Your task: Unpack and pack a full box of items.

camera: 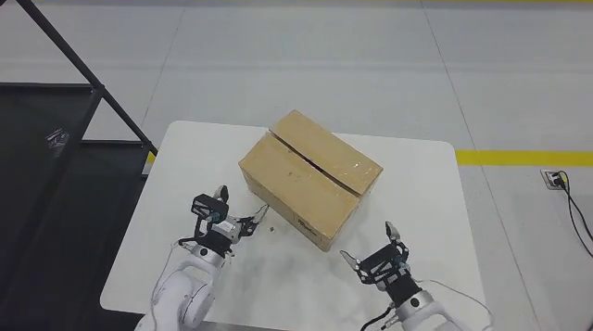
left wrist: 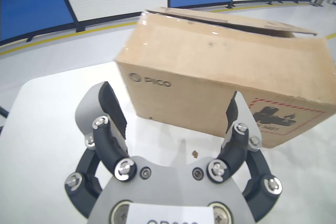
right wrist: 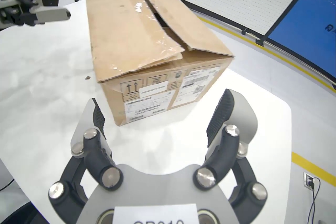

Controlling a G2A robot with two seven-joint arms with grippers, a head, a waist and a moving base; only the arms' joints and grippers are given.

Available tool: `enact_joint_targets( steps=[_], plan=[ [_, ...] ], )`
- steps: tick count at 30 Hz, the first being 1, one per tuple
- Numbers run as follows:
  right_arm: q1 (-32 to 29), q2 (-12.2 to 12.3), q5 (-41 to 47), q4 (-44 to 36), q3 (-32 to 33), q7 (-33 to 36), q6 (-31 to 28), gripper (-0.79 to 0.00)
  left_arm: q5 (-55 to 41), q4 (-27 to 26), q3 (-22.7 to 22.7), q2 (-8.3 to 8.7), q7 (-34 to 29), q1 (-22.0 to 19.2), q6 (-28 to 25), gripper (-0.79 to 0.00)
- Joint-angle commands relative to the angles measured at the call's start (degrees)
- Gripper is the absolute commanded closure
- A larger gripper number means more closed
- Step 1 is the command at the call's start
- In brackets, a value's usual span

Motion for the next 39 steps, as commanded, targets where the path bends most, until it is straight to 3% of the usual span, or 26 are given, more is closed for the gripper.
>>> enact_joint_targets(
  steps=[1, 7, 18, 39],
  plan=[
    [1.18, -0.14, -1.69, 0.43, -1.73, 1.56, -0.23, -0.785, -2.60, -0.40, -2.99, 0.17, 0.53, 0.98, 1.20, -0.785],
    [4.61, -1.02, -0.09, 2.28, -5.45, 4.38, 2.48, -0.785, -10.47, -0.26, -7.60, 0.11, 1.12, 1.77, 3.89, -0.785],
    [11.65, -2.80, 0.19, 7.73, -9.89, 9.69, 10.68, -0.785, -12.08, -0.16, -8.46, 0.03, 0.97, 1.64, 4.60, -0.785],
    [12.12, -3.22, 3.54, 8.61, -4.42, 10.44, 13.91, -0.785, -12.15, -0.52, -8.64, 0.03, 0.65, 1.97, 4.59, -0.785]
  ],
)
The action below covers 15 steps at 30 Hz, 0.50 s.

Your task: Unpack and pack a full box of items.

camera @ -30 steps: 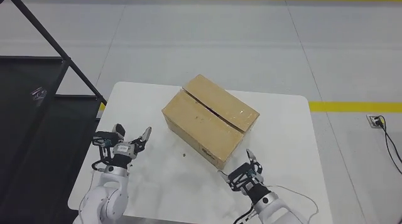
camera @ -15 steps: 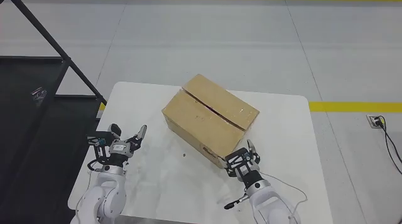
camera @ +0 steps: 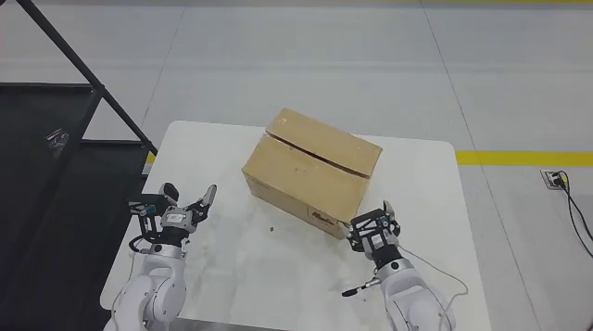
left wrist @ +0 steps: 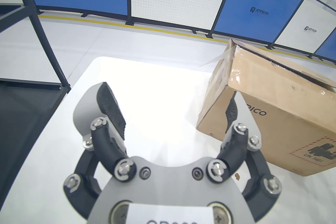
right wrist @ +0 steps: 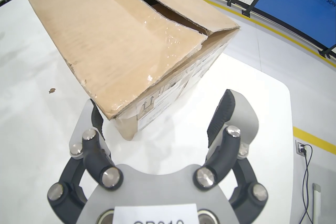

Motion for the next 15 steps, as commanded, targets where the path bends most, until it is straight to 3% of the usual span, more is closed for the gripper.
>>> enact_joint_targets(
  steps=[1, 15],
  plan=[
    [-0.02, -0.02, 0.37, -0.02, 0.64, -0.02, 0.33, -0.785, 0.00, -0.35, -0.24, 0.02, -0.35, 0.30, -0.11, -0.785],
    [0.55, -0.27, 2.05, 1.34, 3.61, 0.10, 1.93, -0.785, -0.04, -0.55, -1.43, 0.01, 0.17, 1.08, -0.76, -0.785]
  ],
)
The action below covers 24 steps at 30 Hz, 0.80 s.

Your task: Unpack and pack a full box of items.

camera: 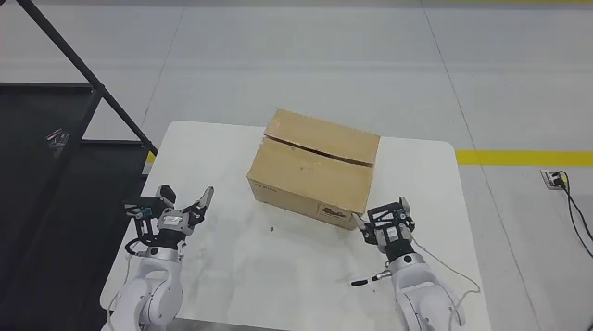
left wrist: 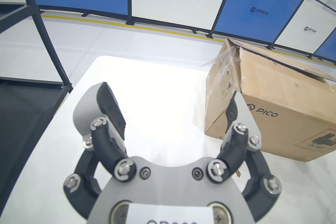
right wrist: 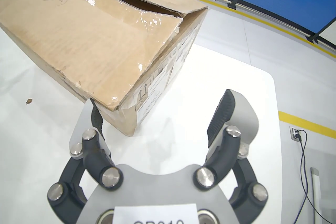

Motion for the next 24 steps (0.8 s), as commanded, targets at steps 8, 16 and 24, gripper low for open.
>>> enact_joint_targets(
  steps=[8, 16, 24],
  plan=[
    [0.40, -0.16, 1.64, 0.74, 2.13, -0.25, 1.18, -0.785, -0.59, 0.27, -0.26, -0.17, 0.45, -0.02, 0.66, -0.785],
    [-0.88, -0.26, 4.82, -1.12, 4.99, -3.26, 2.65, -0.785, 0.59, 2.81, 0.26, -0.45, -2.10, -2.62, 4.85, -0.785],
    [-5.97, -0.07, 15.17, -6.04, 10.57, -11.26, -2.01, -0.785, 7.15, 8.50, 4.42, -0.88, -4.06, -9.44, 6.38, -0.785]
  ],
)
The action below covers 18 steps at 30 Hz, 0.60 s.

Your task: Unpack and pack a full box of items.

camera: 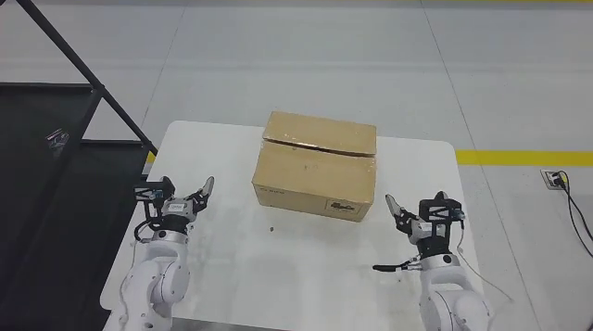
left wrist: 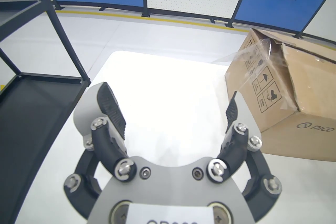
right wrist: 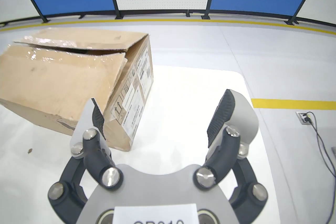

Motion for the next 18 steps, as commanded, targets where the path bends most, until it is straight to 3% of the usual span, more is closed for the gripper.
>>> enact_joint_targets(
  steps=[1, 11, 18],
  plan=[
    [-1.30, 0.20, 1.53, -0.87, 1.37, -0.81, -2.78, -0.785, 2.29, 1.94, 1.51, -0.15, -0.05, -2.06, 0.05, -0.785],
    [-6.23, 0.61, 1.89, -4.05, 5.04, -2.77, -4.93, -0.785, 7.84, 12.22, 8.92, -1.43, -0.57, -11.24, -2.18, -0.785],
    [-8.18, 0.70, 2.67, -4.53, 6.64, -3.35, -5.12, -0.785, 8.82, 14.93, 11.73, -2.06, 1.25, -12.90, -4.78, -0.785]
  ],
)
